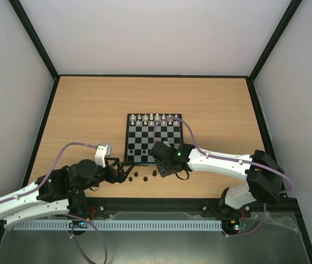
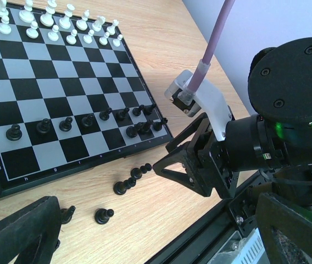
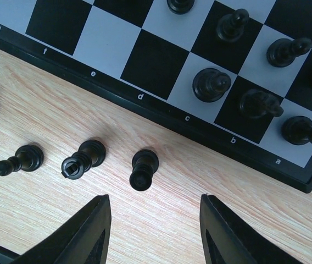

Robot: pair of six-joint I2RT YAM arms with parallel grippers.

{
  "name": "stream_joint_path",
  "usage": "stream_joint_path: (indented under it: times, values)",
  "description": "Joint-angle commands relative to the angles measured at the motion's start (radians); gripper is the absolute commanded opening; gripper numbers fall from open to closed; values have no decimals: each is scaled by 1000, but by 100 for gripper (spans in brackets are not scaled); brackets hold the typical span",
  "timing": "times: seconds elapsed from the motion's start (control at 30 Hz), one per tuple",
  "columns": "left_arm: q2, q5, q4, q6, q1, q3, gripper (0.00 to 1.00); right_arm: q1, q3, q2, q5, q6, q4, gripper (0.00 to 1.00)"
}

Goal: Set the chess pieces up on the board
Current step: Pick up the chess piece at the center of the board.

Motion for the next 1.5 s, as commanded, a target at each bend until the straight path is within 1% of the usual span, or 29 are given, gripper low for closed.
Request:
stream_joint_path:
  times: [0.0, 0.43, 0.57, 0.7, 1.13, 1.2, 1.33, 1.47]
  values:
    - [-1, 7, -4, 14, -7, 8, 99, 14, -4, 20, -11, 14, -10, 44]
    - [-7, 18, -1, 16, -7, 6, 99, 22, -2, 65, 17, 18, -6, 44]
    - [-8, 20, 1, 18, -7, 6, 100, 22, 7, 87, 35, 17, -6, 39]
    - [-6, 20, 1, 23, -7, 9, 99, 21, 17, 98, 37, 16, -5, 37]
    - [-2, 20, 4, 34, -7, 9, 99, 15, 37, 132, 19, -6, 16, 35]
    - [-2, 21, 4, 34, -7, 9, 99, 13, 38, 136, 18, -8, 18, 31]
    - [-2, 19, 5, 34, -7, 10, 100, 9, 33, 139, 15, -11, 20, 28]
    - [-2, 17, 6, 31, -6, 7, 99, 7, 23, 135, 14, -13, 24, 27]
